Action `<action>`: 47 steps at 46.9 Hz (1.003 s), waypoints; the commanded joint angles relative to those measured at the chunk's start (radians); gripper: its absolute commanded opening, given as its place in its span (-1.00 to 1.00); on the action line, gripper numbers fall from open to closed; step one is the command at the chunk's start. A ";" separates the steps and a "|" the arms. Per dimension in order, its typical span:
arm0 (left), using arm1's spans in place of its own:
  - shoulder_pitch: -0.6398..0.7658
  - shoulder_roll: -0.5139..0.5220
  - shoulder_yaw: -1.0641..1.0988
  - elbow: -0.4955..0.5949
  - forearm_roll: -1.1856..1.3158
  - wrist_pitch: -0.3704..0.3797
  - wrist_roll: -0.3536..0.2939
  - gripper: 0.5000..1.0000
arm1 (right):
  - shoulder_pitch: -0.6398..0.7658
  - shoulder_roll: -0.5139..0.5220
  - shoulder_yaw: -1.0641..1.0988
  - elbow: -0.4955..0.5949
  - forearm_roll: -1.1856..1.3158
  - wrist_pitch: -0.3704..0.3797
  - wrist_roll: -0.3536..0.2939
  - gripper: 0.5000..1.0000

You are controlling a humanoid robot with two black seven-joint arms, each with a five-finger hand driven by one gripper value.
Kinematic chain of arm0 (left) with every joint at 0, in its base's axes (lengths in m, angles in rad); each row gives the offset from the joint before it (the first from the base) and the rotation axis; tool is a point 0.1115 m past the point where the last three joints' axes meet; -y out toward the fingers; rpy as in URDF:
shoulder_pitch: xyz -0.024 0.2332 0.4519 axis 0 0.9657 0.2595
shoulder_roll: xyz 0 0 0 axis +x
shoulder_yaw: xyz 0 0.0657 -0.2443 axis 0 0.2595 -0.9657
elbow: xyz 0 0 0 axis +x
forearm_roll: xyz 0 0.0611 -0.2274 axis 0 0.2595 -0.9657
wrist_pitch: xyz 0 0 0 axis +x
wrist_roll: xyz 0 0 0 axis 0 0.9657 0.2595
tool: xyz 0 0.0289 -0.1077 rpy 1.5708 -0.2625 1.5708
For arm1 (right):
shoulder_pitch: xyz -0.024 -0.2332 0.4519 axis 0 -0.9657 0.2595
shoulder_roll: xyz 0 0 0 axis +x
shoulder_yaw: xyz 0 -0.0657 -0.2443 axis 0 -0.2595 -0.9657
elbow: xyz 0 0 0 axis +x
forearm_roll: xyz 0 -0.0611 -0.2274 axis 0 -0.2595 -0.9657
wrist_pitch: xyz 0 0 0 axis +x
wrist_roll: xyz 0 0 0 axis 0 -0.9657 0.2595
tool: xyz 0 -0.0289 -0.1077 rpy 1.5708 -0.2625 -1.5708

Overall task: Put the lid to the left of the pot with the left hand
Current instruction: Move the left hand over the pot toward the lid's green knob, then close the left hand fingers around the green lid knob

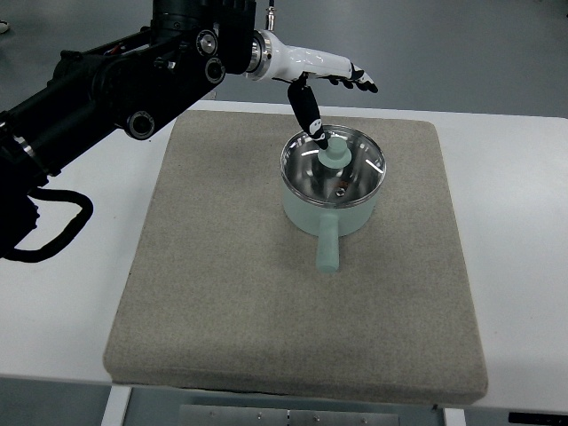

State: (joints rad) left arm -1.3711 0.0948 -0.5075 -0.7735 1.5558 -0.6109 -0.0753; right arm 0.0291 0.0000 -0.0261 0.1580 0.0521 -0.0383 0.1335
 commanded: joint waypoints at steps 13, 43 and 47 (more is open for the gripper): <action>-0.031 -0.003 0.081 -0.020 0.040 0.000 -0.001 0.99 | 0.000 0.000 0.000 0.000 0.000 0.000 0.000 0.69; -0.045 0.013 0.142 -0.102 0.165 0.000 -0.001 0.67 | 0.000 0.000 0.000 0.000 0.000 0.000 0.000 0.69; -0.046 0.013 0.142 -0.102 0.165 0.000 -0.001 0.67 | 0.000 0.000 0.000 0.000 0.000 0.000 0.000 0.69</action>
State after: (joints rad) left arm -1.4160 0.1073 -0.3651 -0.8760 1.7206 -0.6109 -0.0767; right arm 0.0291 0.0000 -0.0261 0.1580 0.0522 -0.0383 0.1334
